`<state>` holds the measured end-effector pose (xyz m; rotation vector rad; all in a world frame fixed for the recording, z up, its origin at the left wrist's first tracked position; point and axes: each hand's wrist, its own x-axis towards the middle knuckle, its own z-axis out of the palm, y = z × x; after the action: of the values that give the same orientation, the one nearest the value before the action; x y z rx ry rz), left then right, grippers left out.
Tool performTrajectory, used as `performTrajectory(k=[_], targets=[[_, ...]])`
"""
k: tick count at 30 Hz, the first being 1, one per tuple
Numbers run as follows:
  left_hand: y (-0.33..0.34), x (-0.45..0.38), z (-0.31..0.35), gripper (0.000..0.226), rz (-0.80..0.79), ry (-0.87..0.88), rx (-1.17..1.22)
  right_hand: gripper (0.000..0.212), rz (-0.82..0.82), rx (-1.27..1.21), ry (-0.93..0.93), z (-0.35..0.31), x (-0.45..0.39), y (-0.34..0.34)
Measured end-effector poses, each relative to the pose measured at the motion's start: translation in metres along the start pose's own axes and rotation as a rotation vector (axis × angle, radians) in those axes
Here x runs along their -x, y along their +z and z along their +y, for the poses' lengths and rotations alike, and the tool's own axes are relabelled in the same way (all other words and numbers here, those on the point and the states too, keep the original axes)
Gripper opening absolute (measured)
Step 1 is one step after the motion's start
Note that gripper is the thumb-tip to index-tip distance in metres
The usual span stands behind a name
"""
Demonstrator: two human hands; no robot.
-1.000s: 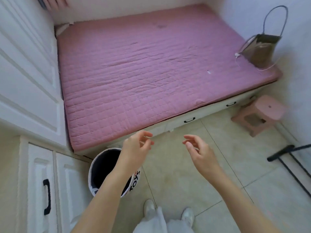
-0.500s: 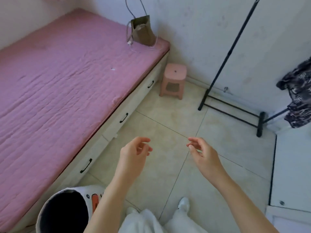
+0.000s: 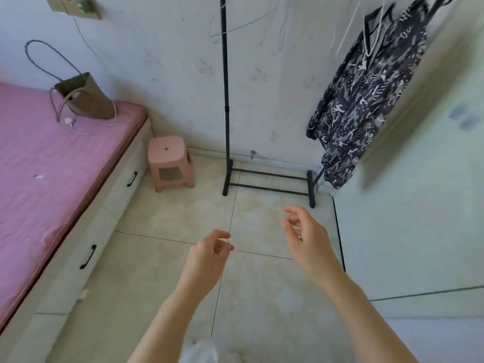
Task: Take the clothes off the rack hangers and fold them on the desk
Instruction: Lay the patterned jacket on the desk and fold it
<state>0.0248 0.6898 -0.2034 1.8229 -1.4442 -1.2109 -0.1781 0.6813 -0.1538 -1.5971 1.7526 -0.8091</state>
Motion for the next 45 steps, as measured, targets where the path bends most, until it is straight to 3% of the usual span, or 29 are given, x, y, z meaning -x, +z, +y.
performTrajectory(k=[8,23,28,35,41,45], targets=[[0.076,-0.111,0.094,0.021,-0.193,0.122,-0.117,0.029,0.221,0.025,0.041,0.019,-0.126,-0.102],[0.166,-0.321,0.331,0.032,-0.319,0.565,-0.253,0.034,0.439,0.118,0.049,0.01,-0.376,-0.286],[0.2,-0.372,0.41,0.039,-0.308,0.635,-0.205,0.034,0.451,0.141,0.057,0.015,-0.443,-0.34],[0.271,-0.436,0.535,0.045,-0.222,0.677,-0.034,0.033,0.478,-0.065,0.054,0.033,-0.553,-0.433],[0.325,-0.478,0.593,0.064,-0.224,0.66,-0.048,0.021,0.479,-0.14,0.091,0.041,-0.633,-0.484],[0.343,-0.502,0.606,0.084,-0.233,0.64,-0.055,0.035,0.407,-0.276,0.182,0.044,-0.678,-0.505]])
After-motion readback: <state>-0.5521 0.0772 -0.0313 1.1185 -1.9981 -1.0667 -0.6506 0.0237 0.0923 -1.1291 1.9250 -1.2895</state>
